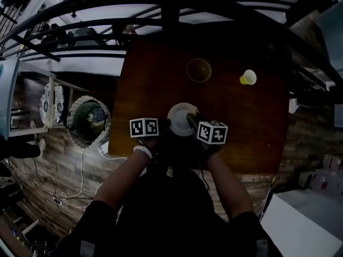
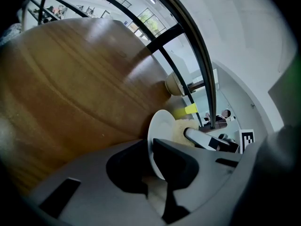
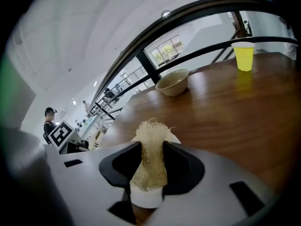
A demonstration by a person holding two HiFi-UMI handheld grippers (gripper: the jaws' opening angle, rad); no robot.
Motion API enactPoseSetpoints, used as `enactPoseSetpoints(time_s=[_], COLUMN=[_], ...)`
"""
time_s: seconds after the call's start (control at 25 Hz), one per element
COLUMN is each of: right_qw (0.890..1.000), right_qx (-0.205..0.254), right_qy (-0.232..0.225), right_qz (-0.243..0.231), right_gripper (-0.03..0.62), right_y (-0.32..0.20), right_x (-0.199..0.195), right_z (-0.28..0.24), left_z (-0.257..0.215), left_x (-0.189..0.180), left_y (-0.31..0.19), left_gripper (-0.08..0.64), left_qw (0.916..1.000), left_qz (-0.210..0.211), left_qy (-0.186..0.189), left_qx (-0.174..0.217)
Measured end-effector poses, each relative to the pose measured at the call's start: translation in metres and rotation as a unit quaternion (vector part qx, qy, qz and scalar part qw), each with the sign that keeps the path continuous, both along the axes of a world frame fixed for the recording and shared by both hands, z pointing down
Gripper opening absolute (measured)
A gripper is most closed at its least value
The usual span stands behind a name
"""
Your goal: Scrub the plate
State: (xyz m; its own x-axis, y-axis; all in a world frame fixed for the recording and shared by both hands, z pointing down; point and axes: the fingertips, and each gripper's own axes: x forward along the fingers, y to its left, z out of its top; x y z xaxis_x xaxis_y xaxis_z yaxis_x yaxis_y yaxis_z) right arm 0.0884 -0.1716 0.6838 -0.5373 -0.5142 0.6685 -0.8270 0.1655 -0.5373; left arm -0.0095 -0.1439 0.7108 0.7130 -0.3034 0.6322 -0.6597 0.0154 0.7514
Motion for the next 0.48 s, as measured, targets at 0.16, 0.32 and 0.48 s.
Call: enactPoseSetpoints(time_s=[0.16, 0.32, 0.48], right_qw=[1.000, 0.999, 1.000], right_qx=[0.003, -0.001, 0.005], right_qy=[-0.001, -0.008, -0.017], right_qz=[0.020, 0.040, 0.025], right_gripper=[0.149, 0.149, 0.149], right_y=[0.006, 0.006, 0.002], right_x=[0.020, 0.023, 0.000], right_z=[-0.005, -0.009, -0.019], left_z=[0.000, -0.001, 0.000], left_x=[-0.003, -0.002, -0.002], left_y=[0.002, 0.002, 0.003], left_gripper=[0.049, 0.049, 0.049], left_qw=[1.0000, 1.0000, 0.9999], left_qz=[-0.003, -0.005, -0.009], left_qy=[0.000, 0.003, 0.012], left_qx=[0.002, 0.001, -0.002])
